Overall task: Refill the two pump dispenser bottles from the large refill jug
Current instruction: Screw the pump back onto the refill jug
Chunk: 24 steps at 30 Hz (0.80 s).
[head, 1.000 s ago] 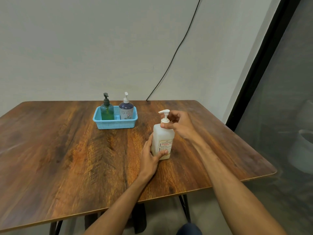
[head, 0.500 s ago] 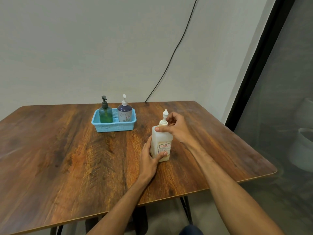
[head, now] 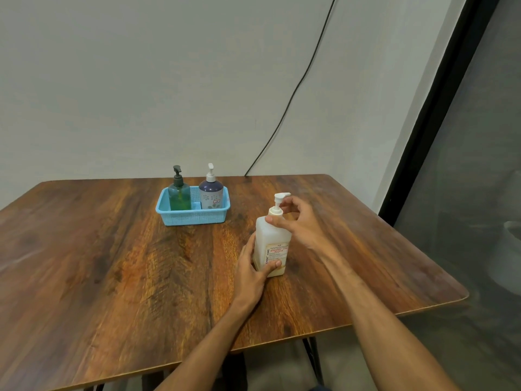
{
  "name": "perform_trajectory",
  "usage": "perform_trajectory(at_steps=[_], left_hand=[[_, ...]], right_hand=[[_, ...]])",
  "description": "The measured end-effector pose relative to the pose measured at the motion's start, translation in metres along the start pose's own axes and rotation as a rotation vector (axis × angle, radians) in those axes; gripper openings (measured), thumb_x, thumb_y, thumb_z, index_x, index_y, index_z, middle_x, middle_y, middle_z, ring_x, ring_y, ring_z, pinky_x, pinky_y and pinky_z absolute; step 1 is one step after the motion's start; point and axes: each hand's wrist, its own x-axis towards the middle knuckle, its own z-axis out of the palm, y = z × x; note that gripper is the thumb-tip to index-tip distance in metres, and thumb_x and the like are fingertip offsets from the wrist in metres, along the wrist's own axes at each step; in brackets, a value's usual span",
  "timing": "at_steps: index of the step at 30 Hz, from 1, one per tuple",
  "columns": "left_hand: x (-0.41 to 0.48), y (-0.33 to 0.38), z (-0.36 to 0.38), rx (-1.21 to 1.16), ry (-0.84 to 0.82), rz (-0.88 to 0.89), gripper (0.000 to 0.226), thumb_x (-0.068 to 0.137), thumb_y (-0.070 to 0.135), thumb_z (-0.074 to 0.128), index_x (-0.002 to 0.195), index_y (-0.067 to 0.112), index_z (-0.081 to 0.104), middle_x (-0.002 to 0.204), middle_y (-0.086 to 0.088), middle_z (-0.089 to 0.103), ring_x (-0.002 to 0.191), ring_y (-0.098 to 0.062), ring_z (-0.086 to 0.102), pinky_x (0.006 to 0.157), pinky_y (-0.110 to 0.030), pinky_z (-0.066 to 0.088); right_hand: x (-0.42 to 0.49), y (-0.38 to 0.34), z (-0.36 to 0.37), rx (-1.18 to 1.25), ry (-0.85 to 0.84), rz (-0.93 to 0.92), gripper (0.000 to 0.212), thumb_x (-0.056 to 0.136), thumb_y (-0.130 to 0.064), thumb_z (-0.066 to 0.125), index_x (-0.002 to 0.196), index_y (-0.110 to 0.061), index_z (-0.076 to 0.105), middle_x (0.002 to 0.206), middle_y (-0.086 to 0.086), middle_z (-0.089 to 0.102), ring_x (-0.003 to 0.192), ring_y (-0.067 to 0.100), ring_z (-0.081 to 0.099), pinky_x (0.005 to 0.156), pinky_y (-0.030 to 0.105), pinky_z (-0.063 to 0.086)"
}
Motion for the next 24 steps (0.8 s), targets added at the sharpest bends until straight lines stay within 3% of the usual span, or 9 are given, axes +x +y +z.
perform_trajectory(at_steps=[3, 6, 8, 11, 13, 15, 17, 20, 24], left_hand=[[0.000, -0.001, 0.000, -0.002, -0.001, 0.005, 0.082, 0.082, 0.024, 0.083, 0.146, 0.040, 0.037, 0.142, 0.002, 0.056, 0.130, -0.016, 0.056, 0.105, -0.049, 0.052], [-0.001, -0.001, 0.000, -0.013, -0.002, 0.020, 0.080, 0.082, 0.024, 0.083, 0.145, 0.044, 0.038, 0.141, 0.004, 0.057, 0.127, -0.013, 0.058, 0.103, -0.047, 0.054], [-0.001, 0.001, 0.000, 0.002, 0.001, 0.028, 0.079, 0.083, 0.025, 0.083, 0.142, 0.051, 0.037, 0.139, 0.006, 0.058, 0.125, -0.011, 0.059, 0.102, -0.046, 0.055], [-0.003, 0.004, -0.001, 0.009, 0.004, 0.028, 0.077, 0.081, 0.032, 0.083, 0.135, 0.062, 0.037, 0.136, 0.010, 0.058, 0.123, -0.008, 0.059, 0.101, -0.041, 0.055], [-0.003, 0.004, -0.002, 0.015, 0.005, 0.031, 0.075, 0.077, 0.041, 0.082, 0.134, 0.063, 0.038, 0.135, 0.012, 0.059, 0.123, -0.007, 0.059, 0.101, -0.038, 0.055], [-0.002, 0.002, -0.001, 0.006, 0.004, 0.026, 0.078, 0.079, 0.037, 0.083, 0.140, 0.055, 0.038, 0.138, 0.009, 0.057, 0.126, -0.010, 0.058, 0.103, -0.042, 0.054], [-0.002, 0.000, 0.000, 0.007, -0.004, 0.015, 0.080, 0.082, 0.027, 0.083, 0.145, 0.045, 0.037, 0.141, 0.007, 0.055, 0.128, -0.012, 0.056, 0.104, -0.046, 0.053], [-0.001, -0.001, 0.000, 0.025, -0.004, 0.034, 0.081, 0.083, 0.026, 0.083, 0.149, 0.037, 0.038, 0.139, 0.006, 0.057, 0.126, -0.011, 0.058, 0.103, -0.045, 0.054], [-0.002, -0.001, 0.000, 0.015, -0.001, 0.030, 0.081, 0.082, 0.028, 0.084, 0.151, 0.030, 0.042, 0.138, 0.004, 0.059, 0.124, -0.013, 0.059, 0.102, -0.046, 0.054]], right_hand=[[0.002, -0.003, -0.003, -0.008, -0.016, 0.005, 0.035, 0.079, -0.013, 0.083, 0.111, -0.007, 0.071, 0.112, 0.004, 0.072, 0.104, 0.019, 0.066, 0.087, 0.036, 0.054], [0.000, -0.004, 0.005, 0.009, 0.074, 0.000, 0.038, 0.069, -0.011, 0.090, 0.101, -0.007, 0.071, 0.094, -0.003, 0.071, 0.076, -0.004, 0.064, 0.067, 0.019, 0.051], [0.000, -0.002, 0.011, 0.046, 0.124, -0.002, 0.042, 0.062, -0.011, 0.094, 0.093, -0.007, 0.067, 0.084, -0.006, 0.064, 0.065, -0.008, 0.059, 0.059, 0.012, 0.047], [0.000, -0.002, 0.011, 0.041, 0.101, -0.011, 0.044, 0.064, -0.017, 0.094, 0.093, -0.010, 0.063, 0.088, -0.004, 0.064, 0.076, 0.001, 0.061, 0.063, 0.015, 0.050], [0.001, -0.004, 0.006, 0.029, 0.035, 0.005, 0.047, 0.069, -0.017, 0.092, 0.107, -0.010, 0.065, 0.100, 0.000, 0.068, 0.094, 0.015, 0.066, 0.078, 0.027, 0.056], [0.000, -0.004, 0.002, 0.056, -0.002, 0.021, 0.044, 0.075, -0.010, 0.086, 0.114, -0.011, 0.067, 0.109, 0.005, 0.072, 0.104, 0.024, 0.068, 0.087, 0.037, 0.057], [-0.002, -0.003, 0.003, 0.090, 0.026, 0.032, 0.036, 0.074, -0.005, 0.085, 0.107, -0.011, 0.072, 0.105, 0.004, 0.075, 0.099, 0.023, 0.071, 0.080, 0.033, 0.059], [-0.004, -0.004, 0.012, 0.049, 0.134, -0.024, 0.036, 0.062, -0.010, 0.094, 0.087, -0.010, 0.069, 0.086, -0.002, 0.071, 0.075, 0.006, 0.065, 0.063, 0.021, 0.053], [-0.006, -0.007, 0.021, 0.013, 0.179, -0.044, 0.051, 0.057, -0.017, 0.097, 0.091, -0.006, 0.061, 0.087, 0.003, 0.064, 0.076, 0.010, 0.058, 0.066, 0.026, 0.053]])
